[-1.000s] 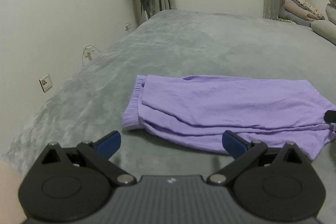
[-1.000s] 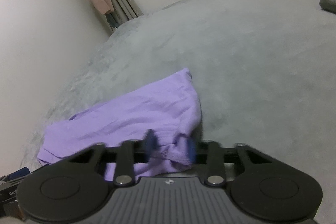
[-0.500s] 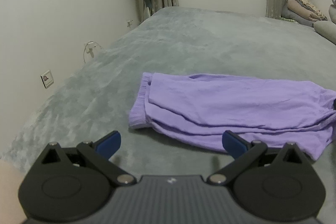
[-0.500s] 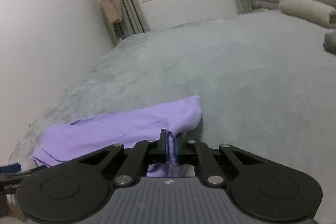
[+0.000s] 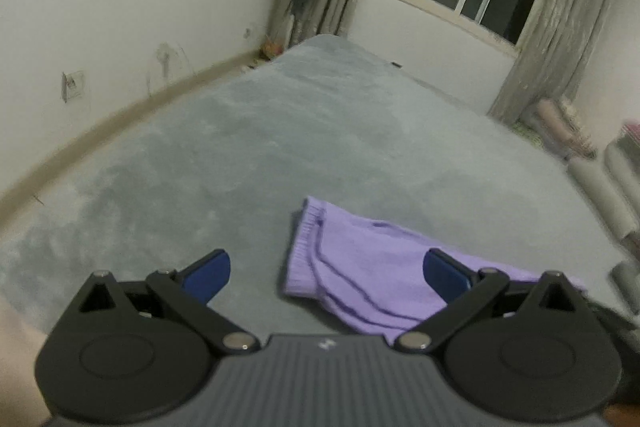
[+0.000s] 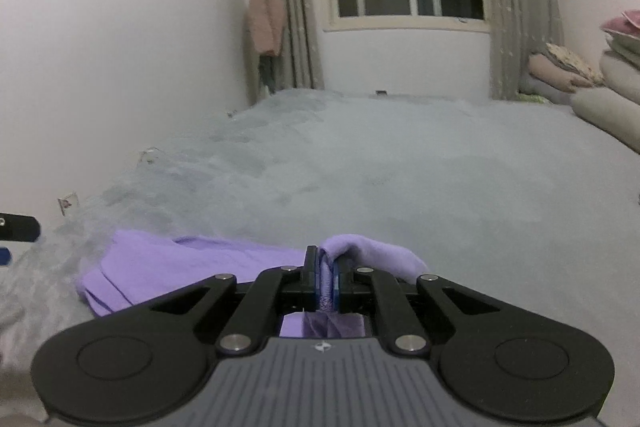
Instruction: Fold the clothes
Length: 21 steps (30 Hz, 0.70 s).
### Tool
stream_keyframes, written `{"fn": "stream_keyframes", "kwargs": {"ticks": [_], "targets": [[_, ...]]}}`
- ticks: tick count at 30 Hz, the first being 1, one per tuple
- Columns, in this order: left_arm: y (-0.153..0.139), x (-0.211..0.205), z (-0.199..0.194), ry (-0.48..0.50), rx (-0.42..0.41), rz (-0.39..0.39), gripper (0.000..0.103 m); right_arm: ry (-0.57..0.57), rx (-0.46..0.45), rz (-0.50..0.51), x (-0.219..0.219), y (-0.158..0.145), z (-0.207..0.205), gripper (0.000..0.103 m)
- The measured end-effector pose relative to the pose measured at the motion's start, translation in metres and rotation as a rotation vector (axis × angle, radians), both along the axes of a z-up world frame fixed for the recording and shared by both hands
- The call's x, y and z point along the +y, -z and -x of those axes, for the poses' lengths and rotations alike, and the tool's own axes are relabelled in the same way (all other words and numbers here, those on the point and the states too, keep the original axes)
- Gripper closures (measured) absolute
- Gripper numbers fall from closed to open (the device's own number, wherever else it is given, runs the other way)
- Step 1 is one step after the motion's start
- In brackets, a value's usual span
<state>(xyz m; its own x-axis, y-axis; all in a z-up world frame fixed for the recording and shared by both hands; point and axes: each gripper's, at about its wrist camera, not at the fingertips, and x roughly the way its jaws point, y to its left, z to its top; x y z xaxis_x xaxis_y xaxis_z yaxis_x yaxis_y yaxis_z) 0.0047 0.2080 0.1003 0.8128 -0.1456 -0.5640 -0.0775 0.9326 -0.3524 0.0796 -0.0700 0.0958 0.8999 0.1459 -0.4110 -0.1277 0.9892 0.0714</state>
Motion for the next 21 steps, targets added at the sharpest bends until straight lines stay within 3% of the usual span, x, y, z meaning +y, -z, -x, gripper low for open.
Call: {"fn": "stream_keyframes", "kwargs": {"ticks": [4, 8, 13, 16, 21], "targets": [[-0.006, 0.017, 0.002, -0.031, -0.021, 0.046, 0.0, -0.067, -0.046, 0.005, 0.041, -0.009, -0.014, 0.096], [-0.004, 0.035, 0.002, -0.076, -0.019, 0.125, 0.0, -0.227, -0.084, 0.04, 0.106, -0.008, -0.024, 0.096], [0.004, 0.038, -0.002, -0.09, 0.008, 0.148, 0.0, -0.441, -0.002, 0.15, 0.189, 0.028, -0.026, 0.096], [0.007, 0.038, -0.006, -0.096, 0.018, 0.148, 0.0, -0.477, 0.036, 0.177, 0.204, 0.049, -0.025, 0.096], [0.011, 0.034, -0.012, -0.093, 0.032, 0.122, 0.0, -0.5, 0.06, 0.086, 0.182, 0.052, -0.025, 0.095]]}}
